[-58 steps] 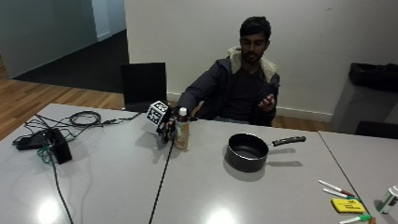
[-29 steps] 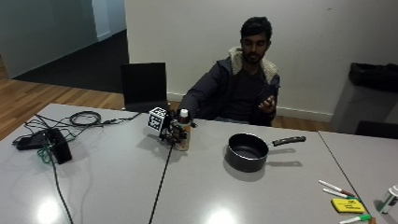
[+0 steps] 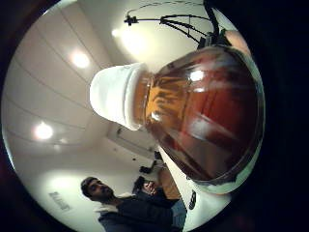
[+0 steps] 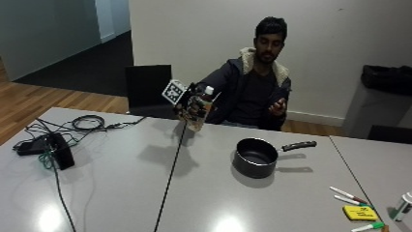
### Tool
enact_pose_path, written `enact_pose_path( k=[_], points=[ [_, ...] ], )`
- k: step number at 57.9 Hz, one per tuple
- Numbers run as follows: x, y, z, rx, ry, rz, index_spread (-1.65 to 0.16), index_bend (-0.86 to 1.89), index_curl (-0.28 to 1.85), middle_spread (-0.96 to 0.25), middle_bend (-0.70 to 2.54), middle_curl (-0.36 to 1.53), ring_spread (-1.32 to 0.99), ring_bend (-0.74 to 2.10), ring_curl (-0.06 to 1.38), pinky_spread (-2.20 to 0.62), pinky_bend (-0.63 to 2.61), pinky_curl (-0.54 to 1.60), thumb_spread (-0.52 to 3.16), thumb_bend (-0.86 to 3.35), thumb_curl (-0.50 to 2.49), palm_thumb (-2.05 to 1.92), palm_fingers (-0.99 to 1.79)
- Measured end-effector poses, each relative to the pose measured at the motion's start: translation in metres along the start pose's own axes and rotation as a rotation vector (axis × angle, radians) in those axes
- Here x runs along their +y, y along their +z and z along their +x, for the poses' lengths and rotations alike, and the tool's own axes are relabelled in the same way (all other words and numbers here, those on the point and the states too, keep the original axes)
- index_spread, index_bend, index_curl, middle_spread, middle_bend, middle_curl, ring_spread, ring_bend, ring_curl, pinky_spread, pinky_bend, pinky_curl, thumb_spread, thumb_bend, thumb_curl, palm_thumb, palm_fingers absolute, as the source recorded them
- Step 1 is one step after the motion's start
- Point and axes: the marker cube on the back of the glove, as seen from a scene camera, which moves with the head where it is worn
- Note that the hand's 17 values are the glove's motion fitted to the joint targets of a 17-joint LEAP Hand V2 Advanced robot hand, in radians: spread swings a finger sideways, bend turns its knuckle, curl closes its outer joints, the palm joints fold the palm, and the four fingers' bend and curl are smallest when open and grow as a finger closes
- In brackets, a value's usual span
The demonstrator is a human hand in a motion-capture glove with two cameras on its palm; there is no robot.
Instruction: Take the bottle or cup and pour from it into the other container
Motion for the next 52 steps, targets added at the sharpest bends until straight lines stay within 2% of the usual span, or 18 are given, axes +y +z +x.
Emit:
enact_pose_path(
  k=[3, 6, 9, 12, 15, 17, 19, 21, 26, 31, 36, 42, 52],
  points=[
    [-0.005, -0.002, -0.026, 0.133, -0.039, -0.099, -0.31, 0.12, 0.30, -0.30, 0.33, 0.43, -0.25, 0.58, 0.39, -0.09, 0.44, 0.31, 0.62, -0.03, 0.49, 1.00, 1.15],
    [-0.028, 0.013, -0.053, 0.284, 0.011, 0.074, -0.31, 0.12, 0.30, -0.30, 0.34, 0.44, -0.25, 0.57, 0.39, -0.09, 0.43, 0.31, 0.62, -0.03, 0.49, 1.00, 1.14],
    [-0.042, 0.022, -0.072, 0.429, -0.048, 0.120, -0.31, 0.12, 0.30, -0.30, 0.34, 0.44, -0.25, 0.57, 0.40, -0.08, 0.43, 0.32, 0.62, -0.03, 0.49, 1.00, 1.14],
    [-0.042, 0.026, -0.092, 0.564, -0.041, 0.001, -0.31, 0.12, 0.29, -0.30, 0.34, 0.44, -0.25, 0.57, 0.40, -0.08, 0.43, 0.32, 0.63, -0.03, 0.49, 1.00, 1.13],
    [-0.037, 0.032, -0.112, 0.689, 0.057, -0.161, -0.32, 0.12, 0.29, -0.31, 0.34, 0.44, -0.26, 0.57, 0.40, -0.08, 0.42, 0.32, 0.63, -0.03, 0.49, 1.00, 1.13],
    [-0.040, 0.041, -0.122, 0.770, 0.107, -0.179, -0.32, 0.12, 0.29, -0.31, 0.33, 0.44, -0.26, 0.57, 0.40, -0.08, 0.42, 0.32, 0.63, -0.03, 0.49, 1.00, 1.13],
    [-0.048, 0.053, -0.128, 0.846, 0.115, -0.123, -0.32, 0.12, 0.29, -0.31, 0.33, 0.44, -0.26, 0.56, 0.40, -0.08, 0.42, 0.32, 0.63, -0.03, 0.49, 1.00, 1.13],
    [-0.052, 0.064, -0.131, 0.920, 0.079, -0.091, -0.32, 0.12, 0.29, -0.31, 0.33, 0.44, -0.26, 0.56, 0.40, -0.08, 0.42, 0.32, 0.63, -0.03, 0.49, 1.00, 1.13],
    [-0.057, 0.088, -0.138, 1.076, 0.010, -0.133, -0.32, 0.12, 0.29, -0.31, 0.33, 0.44, -0.26, 0.56, 0.40, -0.08, 0.40, 0.32, 0.63, -0.03, 0.49, 0.99, 1.13],
    [-0.068, 0.115, -0.137, 1.197, -0.174, -0.197, -0.32, 0.12, 0.29, -0.31, 0.32, 0.45, -0.26, 0.55, 0.40, -0.07, 0.40, 0.32, 0.64, -0.03, 0.49, 0.99, 1.13],
    [-0.062, 0.150, -0.139, 1.365, -0.176, -0.236, -0.32, 0.12, 0.29, -0.31, 0.32, 0.45, -0.27, 0.55, 0.40, -0.07, 0.40, 0.32, 0.64, -0.03, 0.49, 0.99, 1.13],
    [-0.071, 0.178, -0.137, 1.504, -0.274, -0.357, -0.32, 0.12, 0.29, -0.31, 0.32, 0.45, -0.27, 0.55, 0.40, -0.07, 0.39, 0.33, 0.64, -0.03, 0.50, 0.99, 1.13],
    [-0.080, 0.217, -0.132, 1.750, -0.332, -0.491, -0.32, 0.12, 0.29, -0.31, 0.32, 0.45, -0.27, 0.54, 0.40, -0.07, 0.39, 0.33, 0.64, -0.03, 0.50, 0.99, 1.14]
  ],
)
